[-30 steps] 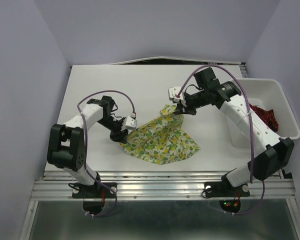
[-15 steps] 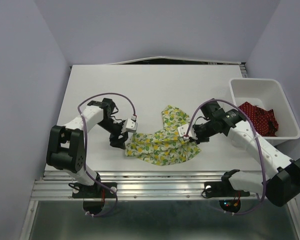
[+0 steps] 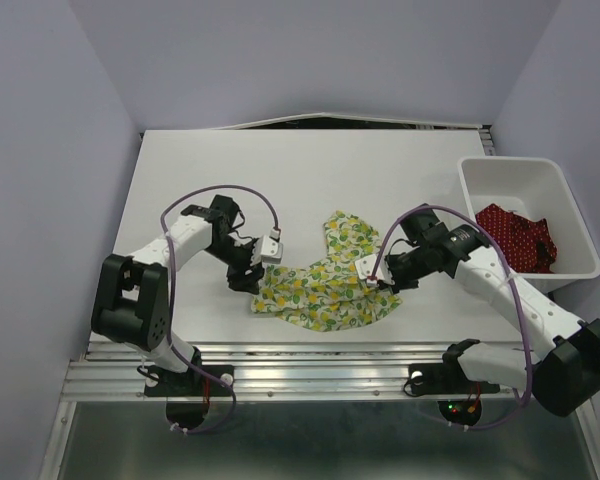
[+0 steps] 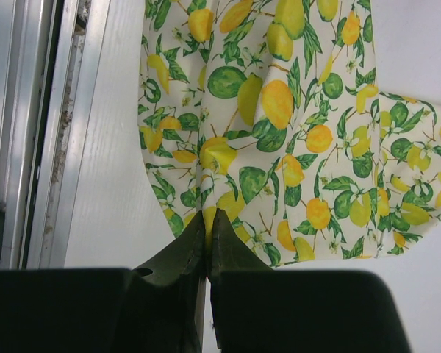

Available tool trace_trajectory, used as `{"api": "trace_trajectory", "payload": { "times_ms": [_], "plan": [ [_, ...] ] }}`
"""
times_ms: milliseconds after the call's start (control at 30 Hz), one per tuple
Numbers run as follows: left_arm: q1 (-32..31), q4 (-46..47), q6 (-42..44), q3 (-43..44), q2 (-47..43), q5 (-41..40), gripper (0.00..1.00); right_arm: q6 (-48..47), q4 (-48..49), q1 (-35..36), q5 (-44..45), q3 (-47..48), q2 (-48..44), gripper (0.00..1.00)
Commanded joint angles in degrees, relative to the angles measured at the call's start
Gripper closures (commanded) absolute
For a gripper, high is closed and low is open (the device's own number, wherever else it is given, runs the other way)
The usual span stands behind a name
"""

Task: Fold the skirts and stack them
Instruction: Flatten the skirt out

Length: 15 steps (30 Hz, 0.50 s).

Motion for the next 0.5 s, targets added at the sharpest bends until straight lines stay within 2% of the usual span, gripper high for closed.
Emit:
{"api": "trace_trajectory", "payload": {
  "times_ms": [0, 300, 367, 400, 433, 467],
  "plan": [
    [-1.09, 3.11, -2.89, -1.93, 0.91, -0.6, 0.34, 0.64, 1.99, 0.56, 0.25, 0.04, -1.39, 0.99],
    [-2.23, 6.19, -4.47, -3.07, 5.31, -0.43, 0.37, 1.17, 2.25, 0.56, 0.52, 1.18, -0.69, 0.99],
    [-2.41, 6.46, -4.83, -3.07, 6.1, -0.52, 0.4, 1.26, 2.25, 0.56, 0.61, 1.18, -0.51, 0.99],
    [-2.58, 6.37, -4.83, -3.07, 6.54, -0.6, 0.43, 1.35, 2.25, 0.56, 0.69, 1.27, -0.51, 0.99],
    [-2.67, 6.37, -4.74, -3.24, 6.63, -0.78, 0.53, 2.22, 2.34, 0.56, 0.69, 1.36, -0.43, 0.99],
    [-2.67, 6.19, -4.56, -3.25, 6.72, -0.78, 0.58, 2.49, 2.51, 0.56, 0.69, 1.36, -0.34, 0.99]
  ]
}}
